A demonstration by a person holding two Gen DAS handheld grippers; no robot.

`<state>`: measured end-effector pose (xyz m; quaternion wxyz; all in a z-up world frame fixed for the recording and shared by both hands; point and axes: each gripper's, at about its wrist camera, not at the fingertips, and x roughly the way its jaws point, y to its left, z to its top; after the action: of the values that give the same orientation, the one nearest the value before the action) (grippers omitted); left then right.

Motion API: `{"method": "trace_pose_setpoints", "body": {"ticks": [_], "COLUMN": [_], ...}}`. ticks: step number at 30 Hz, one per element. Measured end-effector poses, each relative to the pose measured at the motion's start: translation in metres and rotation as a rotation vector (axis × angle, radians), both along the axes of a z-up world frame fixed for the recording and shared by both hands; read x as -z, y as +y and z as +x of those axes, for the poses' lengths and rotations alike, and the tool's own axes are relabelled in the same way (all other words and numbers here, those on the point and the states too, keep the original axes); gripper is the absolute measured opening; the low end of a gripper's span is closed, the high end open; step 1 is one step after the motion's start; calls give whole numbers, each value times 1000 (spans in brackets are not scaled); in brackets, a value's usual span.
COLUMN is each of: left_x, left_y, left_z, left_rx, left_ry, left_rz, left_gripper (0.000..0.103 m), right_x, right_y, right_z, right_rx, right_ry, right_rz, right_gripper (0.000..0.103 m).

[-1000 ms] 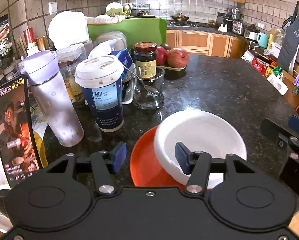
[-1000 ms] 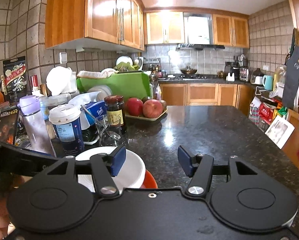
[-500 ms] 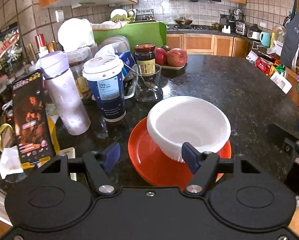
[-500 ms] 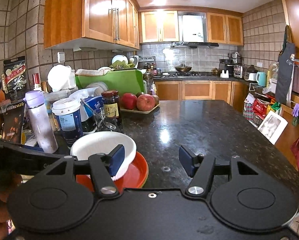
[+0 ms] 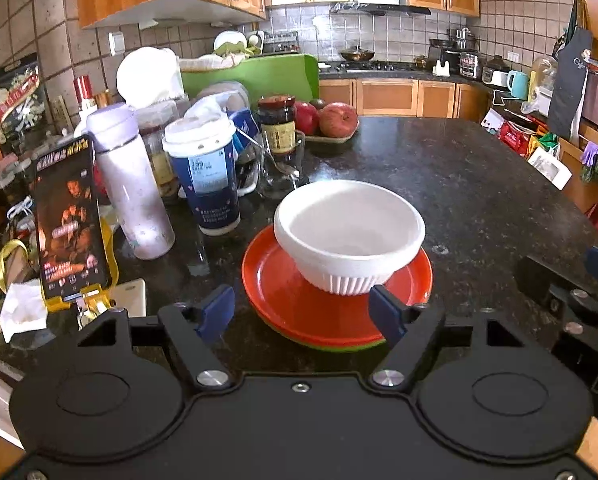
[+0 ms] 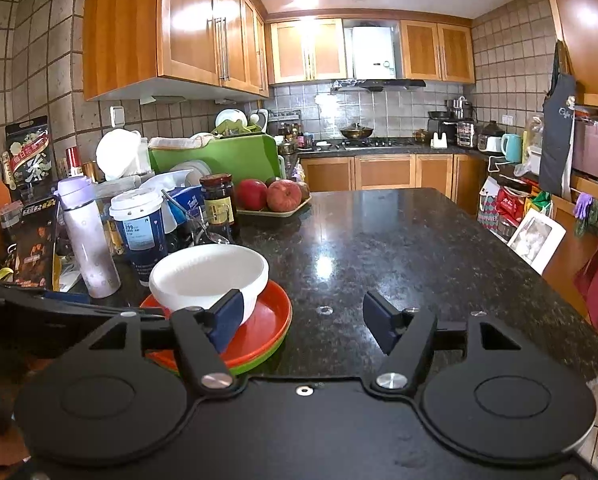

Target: Organize plates and bowls

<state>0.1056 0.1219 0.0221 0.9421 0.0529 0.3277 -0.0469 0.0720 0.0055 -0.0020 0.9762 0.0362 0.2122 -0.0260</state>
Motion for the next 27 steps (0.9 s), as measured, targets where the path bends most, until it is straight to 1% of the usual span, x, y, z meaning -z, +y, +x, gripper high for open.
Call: {"method": "trace_pose_setpoints", "body": {"ticks": [6, 13, 17, 23, 27], "left_x": [2, 5, 6, 7, 7], "left_y": [3, 4, 4, 1, 1], "left_z": [-5, -10, -11, -13, -13], "left_rx": [-18, -12, -11, -2, -2], "left_ry": [-1, 2, 1, -8, 1], "left_rz": [9, 5, 1, 17, 11], "left_gripper": [76, 76, 76, 76, 76], "right_x": [2, 6, 7, 8, 9], "right_y": [0, 0, -2, -5, -5], "right_z": [-6, -10, -10, -9, -6], "right_rx": [20, 31, 30, 33, 29], "right_ry": [5, 12, 15, 17, 21], "right_rz": [7, -9, -4, 4, 2], "right_gripper": [70, 70, 70, 70, 70]}}
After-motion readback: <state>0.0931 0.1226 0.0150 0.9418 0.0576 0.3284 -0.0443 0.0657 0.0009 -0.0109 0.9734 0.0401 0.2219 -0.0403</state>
